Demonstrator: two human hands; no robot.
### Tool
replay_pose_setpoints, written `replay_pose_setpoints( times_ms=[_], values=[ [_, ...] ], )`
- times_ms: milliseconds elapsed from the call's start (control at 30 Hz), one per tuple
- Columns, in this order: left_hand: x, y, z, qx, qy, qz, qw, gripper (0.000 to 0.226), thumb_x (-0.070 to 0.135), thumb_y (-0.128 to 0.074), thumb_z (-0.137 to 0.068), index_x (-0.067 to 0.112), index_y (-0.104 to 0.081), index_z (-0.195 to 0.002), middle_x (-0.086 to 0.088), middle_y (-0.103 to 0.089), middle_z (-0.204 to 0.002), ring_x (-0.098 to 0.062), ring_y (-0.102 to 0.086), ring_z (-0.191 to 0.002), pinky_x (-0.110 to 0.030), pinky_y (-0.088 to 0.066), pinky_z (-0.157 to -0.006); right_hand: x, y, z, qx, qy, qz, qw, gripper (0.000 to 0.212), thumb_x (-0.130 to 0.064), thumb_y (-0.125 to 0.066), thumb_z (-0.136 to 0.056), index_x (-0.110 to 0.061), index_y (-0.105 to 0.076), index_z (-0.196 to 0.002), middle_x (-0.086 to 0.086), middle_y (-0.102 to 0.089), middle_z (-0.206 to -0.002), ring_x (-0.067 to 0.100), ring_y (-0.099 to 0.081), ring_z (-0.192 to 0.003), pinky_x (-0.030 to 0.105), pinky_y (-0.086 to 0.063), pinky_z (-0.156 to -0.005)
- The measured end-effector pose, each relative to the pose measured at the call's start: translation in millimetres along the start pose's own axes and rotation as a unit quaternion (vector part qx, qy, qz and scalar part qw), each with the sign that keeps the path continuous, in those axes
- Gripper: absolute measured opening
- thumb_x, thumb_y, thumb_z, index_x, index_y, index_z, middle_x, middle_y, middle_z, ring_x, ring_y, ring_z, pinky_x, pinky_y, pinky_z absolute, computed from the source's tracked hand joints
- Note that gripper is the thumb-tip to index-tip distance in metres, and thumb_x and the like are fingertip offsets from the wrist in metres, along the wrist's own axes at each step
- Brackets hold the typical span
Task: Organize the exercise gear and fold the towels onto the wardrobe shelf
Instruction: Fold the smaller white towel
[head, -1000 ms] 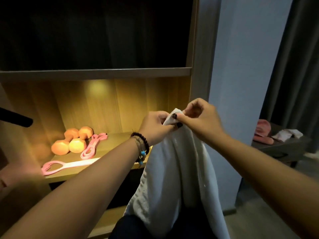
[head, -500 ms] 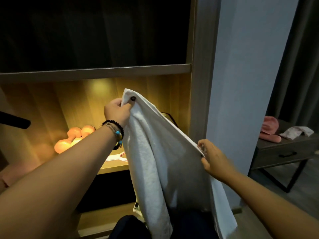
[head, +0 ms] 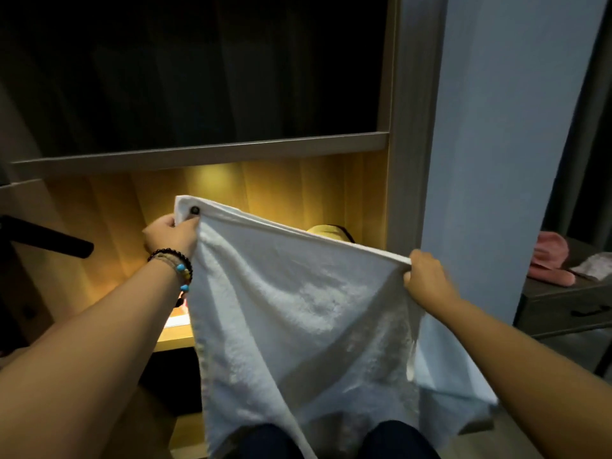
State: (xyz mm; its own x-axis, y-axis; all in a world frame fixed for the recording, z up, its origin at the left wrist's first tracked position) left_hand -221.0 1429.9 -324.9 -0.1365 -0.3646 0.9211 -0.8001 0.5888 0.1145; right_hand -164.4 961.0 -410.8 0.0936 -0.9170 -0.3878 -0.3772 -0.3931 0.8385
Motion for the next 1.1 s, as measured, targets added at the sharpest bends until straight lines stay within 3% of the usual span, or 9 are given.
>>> replay_pose_setpoints(
  times_ms=[100,200,333,533,667,733,867,1000,1100],
  values=[
    [-10.8,12.7,-14.4,0.032,0.017,0.003,0.999,0.033,0.032,-0.069,-0.080,-0.001,-0.066,-0.081,-0.005,-0.047,-0.070,-0.019,-0.040,-0.068,-0.031,-0.035,-0.063,-27.8,43.9,-17.8,0.023,0.080,-0.002,0.996,0.008,-0.015,-0.040,-0.090,-0.010,-0.033,-0.089,0.019,-0.052,-0.087,0.038,-0.051,-0.076,0.039,-0.036,-0.063],
    [-19.9,19.3,-22.3,0.054,0.027,0.023,0.998,0.031,0.028,-0.069,-0.082,-0.003,-0.067,-0.083,-0.002,-0.041,-0.061,-0.015,-0.040,-0.071,-0.030,-0.033,-0.059,-61.5,84.4,-15.4,0.013,0.256,0.113,0.960,0.034,-0.041,-0.025,-0.088,-0.014,-0.041,-0.101,0.012,-0.059,-0.093,0.032,-0.055,-0.071,0.036,-0.045,-0.061],
    [-14.5,11.5,-21.9,0.044,0.021,0.018,0.999,0.035,0.033,-0.070,-0.080,-0.002,-0.066,-0.077,-0.003,-0.040,-0.059,-0.017,-0.038,-0.069,-0.032,-0.034,-0.063,-67.0,104.8,-1.9,-0.037,0.362,0.149,0.920,0.038,-0.037,-0.048,-0.085,-0.010,-0.050,-0.112,0.010,-0.064,-0.096,0.032,-0.062,-0.077,0.035,-0.050,-0.065],
    [-4.7,1.8,-15.4,0.022,0.058,0.075,0.995,0.027,0.030,-0.072,-0.080,0.017,-0.059,-0.060,0.003,-0.050,-0.071,-0.017,-0.038,-0.070,-0.030,-0.035,-0.066,-15.8,87.4,-13.6,-0.162,0.236,0.278,0.917,0.024,-0.021,-0.060,-0.080,-0.008,-0.062,-0.101,0.009,-0.063,-0.103,0.025,-0.059,-0.097,0.033,-0.046,-0.082],
    [-3.6,27.8,-17.8,0.046,0.040,-0.010,0.998,0.032,0.034,-0.064,-0.087,0.002,-0.063,-0.081,-0.006,-0.046,-0.080,-0.019,-0.036,-0.077,-0.029,-0.034,-0.063,42.9,63.6,2.4,-0.261,0.095,0.282,0.918,0.003,-0.017,-0.058,-0.078,-0.017,-0.059,-0.076,0.004,-0.061,-0.087,0.019,-0.057,-0.081,0.023,-0.042,-0.068],
    [-10.3,37.6,-15.3,0.036,0.026,-0.044,0.998,0.034,0.035,-0.062,-0.088,0.001,-0.064,-0.083,-0.007,-0.047,-0.080,-0.020,-0.038,-0.078,-0.029,-0.033,-0.061,56.5,45.4,10.7,-0.282,0.072,0.279,0.915,0.009,-0.014,-0.057,-0.080,-0.017,-0.059,-0.072,0.006,-0.059,-0.087,0.018,-0.055,-0.081,0.021,-0.038,-0.066],
    [-42.5,66.8,-13.5,0.061,0.076,-0.025,0.995,0.038,0.041,-0.066,-0.082,0.003,-0.066,-0.088,-0.001,-0.054,-0.084,-0.020,-0.047,-0.077,-0.032,-0.037,-0.072,71.2,47.2,7.8,-0.156,0.012,0.285,0.946,0.023,-0.010,-0.049,-0.090,-0.006,-0.060,-0.110,0.015,-0.062,-0.117,0.030,-0.060,-0.107,0.032,-0.047,-0.088],
    [-53.8,92.1,-16.3,0.058,0.072,-0.037,0.995,0.049,0.048,-0.062,-0.082,0.000,-0.067,-0.094,-0.011,-0.061,-0.084,-0.023,-0.054,-0.079,-0.034,-0.039,-0.072,50.8,91.0,5.7,0.061,-0.003,0.185,0.981,0.019,0.002,-0.041,-0.093,0.003,-0.051,-0.109,0.025,-0.057,-0.111,0.039,-0.058,-0.098,0.043,-0.045,-0.084],
    [-50.2,98.6,-17.5,0.047,0.072,-0.035,0.996,0.042,0.040,-0.061,-0.086,-0.002,-0.067,-0.091,-0.013,-0.060,-0.086,-0.022,-0.052,-0.080,-0.033,-0.040,-0.068,40.8,106.0,-1.0,0.112,-0.062,0.070,0.989,0.020,0.002,-0.037,-0.094,0.006,-0.048,-0.110,0.032,-0.055,-0.112,0.046,-0.056,-0.100,0.047,-0.042,-0.085]
  ],
)
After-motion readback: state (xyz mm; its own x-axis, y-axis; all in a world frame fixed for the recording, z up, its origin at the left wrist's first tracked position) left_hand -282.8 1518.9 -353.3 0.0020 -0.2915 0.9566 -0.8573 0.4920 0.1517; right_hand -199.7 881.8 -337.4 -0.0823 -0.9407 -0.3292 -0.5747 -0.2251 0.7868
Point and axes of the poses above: each hand's wrist, its own z-axis away from the middle knuckle, its own y-axis out of the back of the hand, x = y × z, the point moved 9 cm from there along -z, towards the middle knuckle
